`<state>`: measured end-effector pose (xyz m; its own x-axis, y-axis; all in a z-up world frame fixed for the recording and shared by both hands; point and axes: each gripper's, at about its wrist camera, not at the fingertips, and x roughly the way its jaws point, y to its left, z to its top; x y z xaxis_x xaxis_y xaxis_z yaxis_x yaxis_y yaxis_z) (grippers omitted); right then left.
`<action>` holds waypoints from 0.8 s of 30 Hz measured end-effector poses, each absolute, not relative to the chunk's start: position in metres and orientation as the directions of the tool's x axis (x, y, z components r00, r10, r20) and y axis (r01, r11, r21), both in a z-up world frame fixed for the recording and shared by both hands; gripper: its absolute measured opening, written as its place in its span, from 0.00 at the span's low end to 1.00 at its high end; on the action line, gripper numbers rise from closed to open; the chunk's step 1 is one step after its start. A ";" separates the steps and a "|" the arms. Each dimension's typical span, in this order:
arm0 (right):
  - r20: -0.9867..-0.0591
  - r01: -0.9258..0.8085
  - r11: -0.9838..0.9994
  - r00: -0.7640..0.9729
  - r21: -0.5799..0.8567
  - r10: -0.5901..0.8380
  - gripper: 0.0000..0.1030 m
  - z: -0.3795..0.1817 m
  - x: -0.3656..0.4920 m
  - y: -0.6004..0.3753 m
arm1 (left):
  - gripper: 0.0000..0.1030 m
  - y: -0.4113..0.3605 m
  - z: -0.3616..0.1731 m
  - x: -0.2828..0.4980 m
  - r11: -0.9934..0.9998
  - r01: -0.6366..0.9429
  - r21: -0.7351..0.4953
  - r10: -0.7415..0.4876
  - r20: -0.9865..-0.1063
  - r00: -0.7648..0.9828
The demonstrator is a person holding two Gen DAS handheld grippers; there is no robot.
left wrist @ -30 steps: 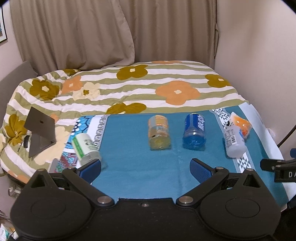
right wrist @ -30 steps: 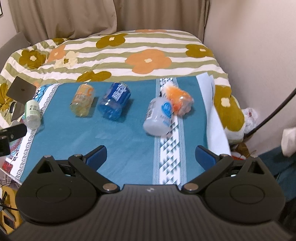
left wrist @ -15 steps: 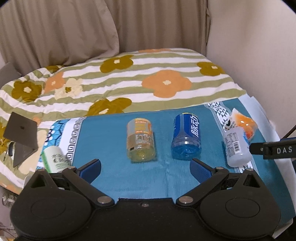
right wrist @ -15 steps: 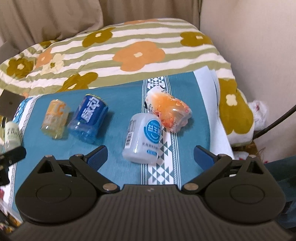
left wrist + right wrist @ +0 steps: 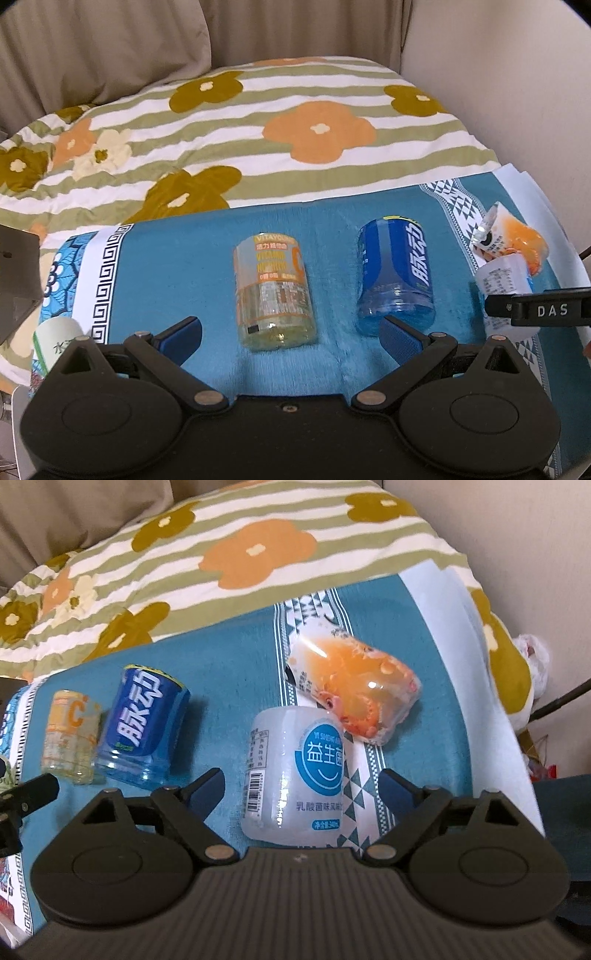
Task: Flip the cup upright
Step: 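Move the right gripper to the white cup lying on its side and close on it, then lift the white cup with the right gripper and carry it toward the left tool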
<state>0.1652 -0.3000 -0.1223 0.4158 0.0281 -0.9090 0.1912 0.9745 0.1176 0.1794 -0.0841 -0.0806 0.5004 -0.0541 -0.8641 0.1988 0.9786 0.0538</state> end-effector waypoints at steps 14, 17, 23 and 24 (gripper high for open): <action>-0.916 0.202 0.967 0.396 0.153 0.062 0.74 -0.129 0.164 -0.296 | 1.00 -0.085 -0.083 0.187 0.975 0.216 0.054 -0.061 -0.869 0.490; -0.910 0.187 0.970 0.409 0.158 0.070 0.74 -0.122 0.159 -0.292 | 1.00 -0.085 -0.078 0.180 0.976 0.208 0.057 -0.057 -0.861 0.505; -0.892 0.142 0.975 0.443 0.169 0.090 0.74 -0.102 0.140 -0.283 | 1.00 -0.082 -0.062 0.155 0.981 0.184 0.065 -0.047 -0.837 0.546; -0.889 0.133 0.977 0.449 0.169 0.093 0.74 -0.099 0.138 -0.281 | 1.00 -0.082 -0.058 0.150 0.982 0.177 0.064 -0.046 -0.832 0.554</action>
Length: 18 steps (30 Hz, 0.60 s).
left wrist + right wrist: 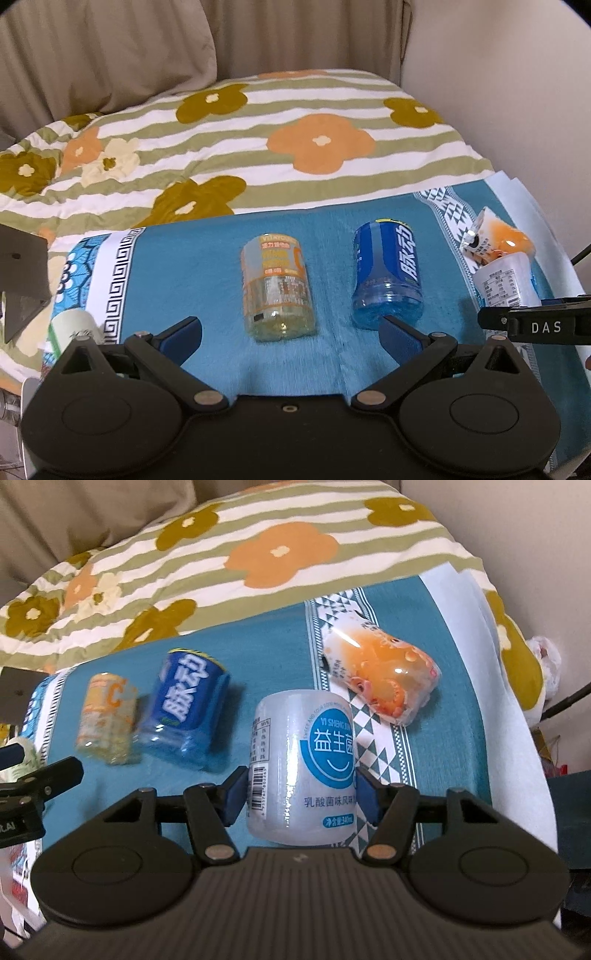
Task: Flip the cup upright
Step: 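Lift the white cup with the right gripper and carry it toward the left tool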
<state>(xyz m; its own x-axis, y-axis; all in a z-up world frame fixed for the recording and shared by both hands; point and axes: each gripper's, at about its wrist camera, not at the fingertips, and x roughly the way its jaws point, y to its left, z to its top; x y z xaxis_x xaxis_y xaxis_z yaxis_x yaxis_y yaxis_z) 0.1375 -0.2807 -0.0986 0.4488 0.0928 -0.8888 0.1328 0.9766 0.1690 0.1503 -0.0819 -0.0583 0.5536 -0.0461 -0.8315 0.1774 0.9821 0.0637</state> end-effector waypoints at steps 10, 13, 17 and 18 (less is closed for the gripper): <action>-0.845 -0.012 0.983 0.510 0.183 0.164 0.74 -0.064 0.096 -0.258 | 1.00 -0.071 -0.033 0.086 0.995 0.083 0.059 -0.006 -0.779 0.627; -0.838 -0.060 0.980 0.510 0.188 0.192 0.74 -0.060 0.086 -0.248 | 1.00 -0.066 -0.032 0.068 0.996 0.058 0.073 0.020 -0.773 0.634; -0.840 -0.098 0.976 0.497 0.195 0.218 0.74 -0.065 0.074 -0.231 | 1.00 -0.054 -0.040 0.048 0.996 0.045 0.072 0.028 -0.781 0.624; -0.841 -0.102 0.975 0.492 0.198 0.222 0.74 -0.068 0.071 -0.226 | 1.00 -0.052 -0.043 0.045 0.996 0.047 0.071 0.027 -0.785 0.619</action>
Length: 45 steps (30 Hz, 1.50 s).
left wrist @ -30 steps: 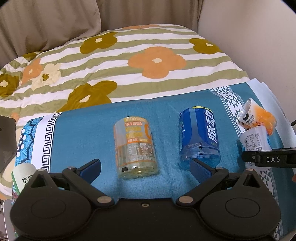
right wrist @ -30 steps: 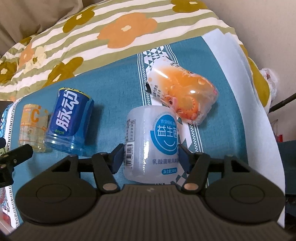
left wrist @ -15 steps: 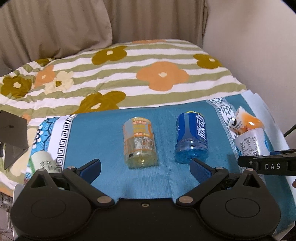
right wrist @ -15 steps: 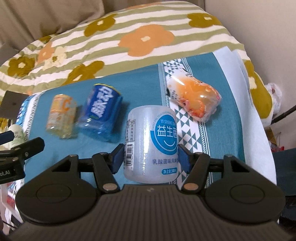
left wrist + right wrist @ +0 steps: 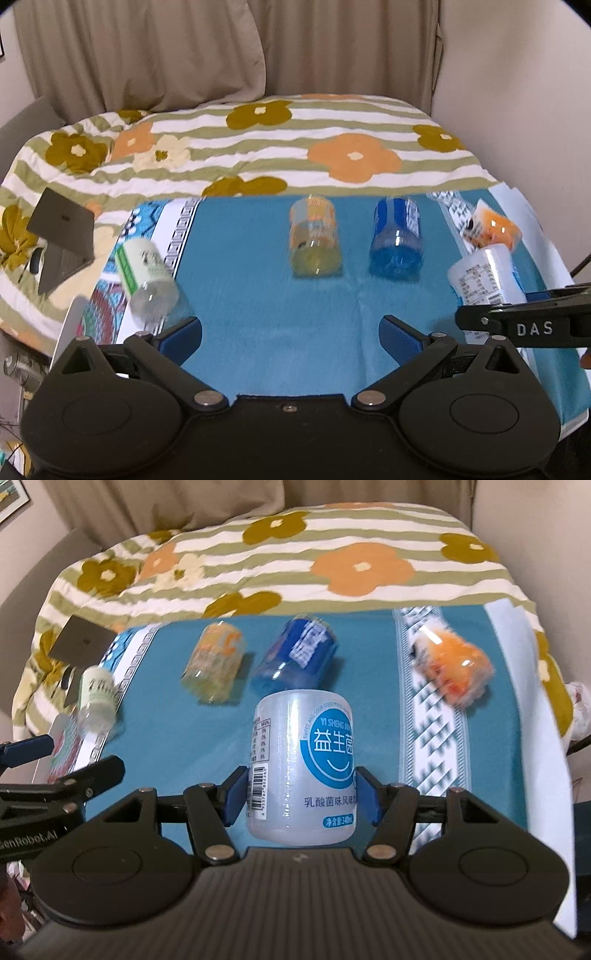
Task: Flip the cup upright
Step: 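Lift the white cup with the right gripper and carry it toward the left tool, then lower the white cup onto the cloth and open the right gripper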
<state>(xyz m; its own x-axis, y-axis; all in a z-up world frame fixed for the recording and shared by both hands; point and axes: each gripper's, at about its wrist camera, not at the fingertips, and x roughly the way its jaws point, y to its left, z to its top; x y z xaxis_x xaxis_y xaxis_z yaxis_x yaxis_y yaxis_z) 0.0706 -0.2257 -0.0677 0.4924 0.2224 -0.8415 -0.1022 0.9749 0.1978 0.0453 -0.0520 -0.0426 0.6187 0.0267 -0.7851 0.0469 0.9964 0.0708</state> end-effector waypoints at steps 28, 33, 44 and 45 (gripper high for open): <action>-0.873 0.035 0.972 0.447 0.234 0.194 0.81 -0.136 0.058 -0.147 | 1.00 0.025 -0.087 0.022 0.993 0.110 0.035 -0.034 -0.821 0.570; -0.874 0.044 0.971 0.447 0.233 0.190 0.98 -0.135 0.058 -0.146 | 1.00 0.027 -0.085 0.024 0.996 0.089 0.018 -0.035 -0.831 0.555; -0.847 0.027 0.962 0.481 0.273 0.227 1.00 -0.094 0.037 -0.176 | 1.00 0.022 -0.048 0.027 0.999 0.052 -0.003 -0.033 -0.818 0.574; -0.840 0.024 0.960 0.490 0.278 0.231 1.00 -0.088 0.032 -0.183 | 1.00 0.018 -0.042 0.029 0.998 0.059 -0.005 -0.039 -0.814 0.579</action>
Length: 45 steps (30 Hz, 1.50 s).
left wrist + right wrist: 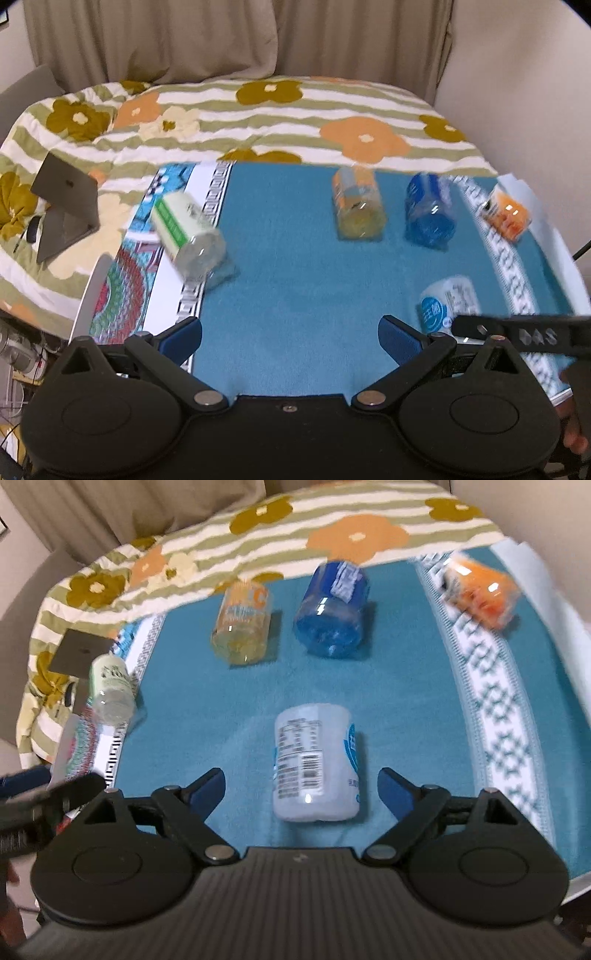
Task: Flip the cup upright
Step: 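Lower the white cup onto the cloth and open the right gripper, then close the left gripper around the white cup's body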
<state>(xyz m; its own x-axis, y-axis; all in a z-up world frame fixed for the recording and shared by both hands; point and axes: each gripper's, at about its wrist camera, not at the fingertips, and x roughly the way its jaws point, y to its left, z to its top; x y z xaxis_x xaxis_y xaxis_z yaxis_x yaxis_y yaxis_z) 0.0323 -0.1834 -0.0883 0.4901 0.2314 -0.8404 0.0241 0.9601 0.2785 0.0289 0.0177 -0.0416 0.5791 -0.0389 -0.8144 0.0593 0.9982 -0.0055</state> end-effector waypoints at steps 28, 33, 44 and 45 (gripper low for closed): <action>-0.844 0.064 0.975 0.516 0.212 0.149 1.00 -0.110 0.015 -0.328 | 0.88 -0.152 -0.106 0.135 0.986 0.157 -0.060 -0.088 -0.979 0.182; -0.847 0.052 0.971 0.501 0.234 0.178 1.00 -0.119 0.019 -0.328 | 0.85 -0.157 -0.118 0.147 0.989 0.137 -0.056 -0.074 -0.988 0.134; -0.848 0.051 0.966 0.493 0.253 0.196 1.00 -0.126 0.026 -0.329 | 0.65 -0.147 -0.137 0.155 0.992 0.113 -0.062 -0.068 -0.997 0.048; -0.849 0.053 0.965 0.491 0.255 0.197 1.00 -0.127 0.027 -0.328 | 0.66 -0.145 -0.139 0.156 0.992 0.104 -0.074 -0.079 -0.996 0.041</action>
<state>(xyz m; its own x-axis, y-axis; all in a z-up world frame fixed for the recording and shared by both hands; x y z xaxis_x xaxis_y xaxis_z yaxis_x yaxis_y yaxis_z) 0.0266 -0.3280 -0.1273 0.4908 0.1975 -0.8486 0.0529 0.9654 0.2552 0.1556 -0.1454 -0.1388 0.0412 -0.0788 -0.9960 0.1044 0.9918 -0.0741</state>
